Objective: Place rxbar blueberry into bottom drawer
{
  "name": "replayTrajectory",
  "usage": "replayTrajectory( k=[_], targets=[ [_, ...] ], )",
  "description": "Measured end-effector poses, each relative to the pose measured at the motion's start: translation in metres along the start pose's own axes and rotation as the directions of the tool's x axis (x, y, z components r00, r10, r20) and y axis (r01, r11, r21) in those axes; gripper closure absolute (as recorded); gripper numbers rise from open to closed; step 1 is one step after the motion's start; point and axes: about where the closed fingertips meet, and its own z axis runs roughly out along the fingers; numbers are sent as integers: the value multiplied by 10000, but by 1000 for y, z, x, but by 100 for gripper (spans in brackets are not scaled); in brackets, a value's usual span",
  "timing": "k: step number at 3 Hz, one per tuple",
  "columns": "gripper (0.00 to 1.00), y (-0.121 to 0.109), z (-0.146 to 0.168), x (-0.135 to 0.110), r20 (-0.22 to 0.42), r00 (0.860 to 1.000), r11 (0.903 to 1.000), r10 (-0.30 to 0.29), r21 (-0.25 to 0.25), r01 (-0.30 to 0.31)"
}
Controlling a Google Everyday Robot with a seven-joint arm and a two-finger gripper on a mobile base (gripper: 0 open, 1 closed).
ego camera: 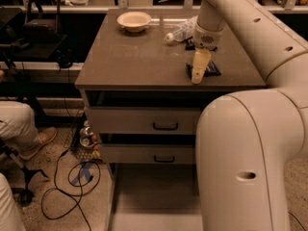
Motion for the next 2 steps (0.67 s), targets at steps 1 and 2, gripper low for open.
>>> replayTrajectory(
  k=[1,2],
  targets=[
    [38,-2,5,2,-25,10000,9999,-4,-124,4],
    [61,-2,5,3,-51,10000,9999,-24,-146,23]
  ],
)
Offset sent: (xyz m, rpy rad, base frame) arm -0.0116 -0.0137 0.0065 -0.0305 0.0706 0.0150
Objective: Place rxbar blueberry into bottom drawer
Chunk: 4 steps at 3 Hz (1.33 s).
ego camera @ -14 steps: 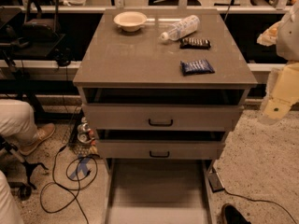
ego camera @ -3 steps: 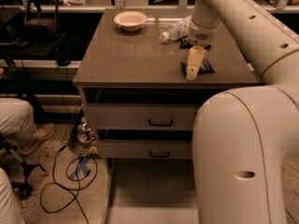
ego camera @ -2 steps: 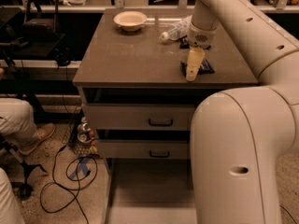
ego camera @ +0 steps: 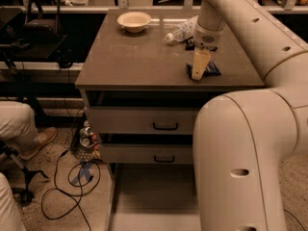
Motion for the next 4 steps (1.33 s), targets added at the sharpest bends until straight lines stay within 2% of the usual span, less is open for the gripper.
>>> replayTrajectory(
  k=[1,2,3,4],
  targets=[
    [85,0,-4,0,0,10000,10000,-1,0,1],
    [100,0,-4,0,1,10000,10000,4,4,-4],
    [100,6,-27,5,191,9998,9981,95,610,-106],
    [100,47,-77,17,566,9967,9894,585,1300,-654]
  ],
)
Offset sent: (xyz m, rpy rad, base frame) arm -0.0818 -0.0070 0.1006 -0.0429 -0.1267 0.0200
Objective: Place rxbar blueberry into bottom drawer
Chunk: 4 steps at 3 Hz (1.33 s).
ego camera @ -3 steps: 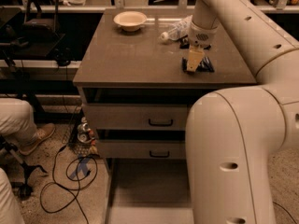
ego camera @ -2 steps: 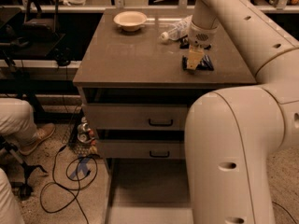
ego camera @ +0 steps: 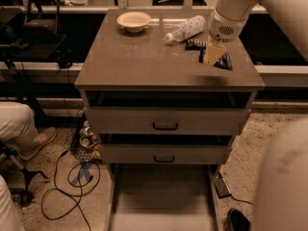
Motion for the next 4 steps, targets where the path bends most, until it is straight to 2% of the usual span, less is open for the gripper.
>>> replayTrajectory(
  k=[1,2,3,4],
  targets=[
    [100,74,-44,24,429,9947,9956,936,-126,-931],
    [100,134,-6,36,622,9861,9735,1539,-1807,-1405],
    [100,134,-6,36,624,9862,9737,1536,-1796,-1403],
    [100,141,20,43,444,9817,9611,1853,-2164,-1716]
  ],
)
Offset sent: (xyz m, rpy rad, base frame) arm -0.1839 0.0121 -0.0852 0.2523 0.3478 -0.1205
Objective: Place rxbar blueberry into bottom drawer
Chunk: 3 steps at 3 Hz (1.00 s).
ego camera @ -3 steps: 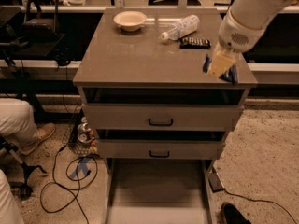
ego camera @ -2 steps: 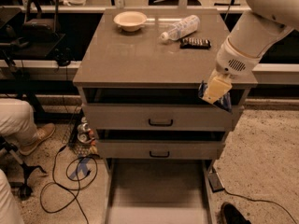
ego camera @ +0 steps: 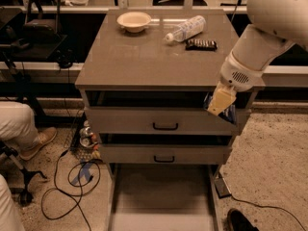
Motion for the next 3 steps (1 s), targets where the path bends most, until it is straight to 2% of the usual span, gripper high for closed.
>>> replayTrajectory(
  k=[1,2,3],
  targets=[
    [100,0,59,22,97,9977,9946,673,-796,-663],
    [100,2,124,48,283,9888,9769,1468,-1609,-1405],
    [100,16,190,74,289,9714,9384,2357,-2667,-2198]
  ],
)
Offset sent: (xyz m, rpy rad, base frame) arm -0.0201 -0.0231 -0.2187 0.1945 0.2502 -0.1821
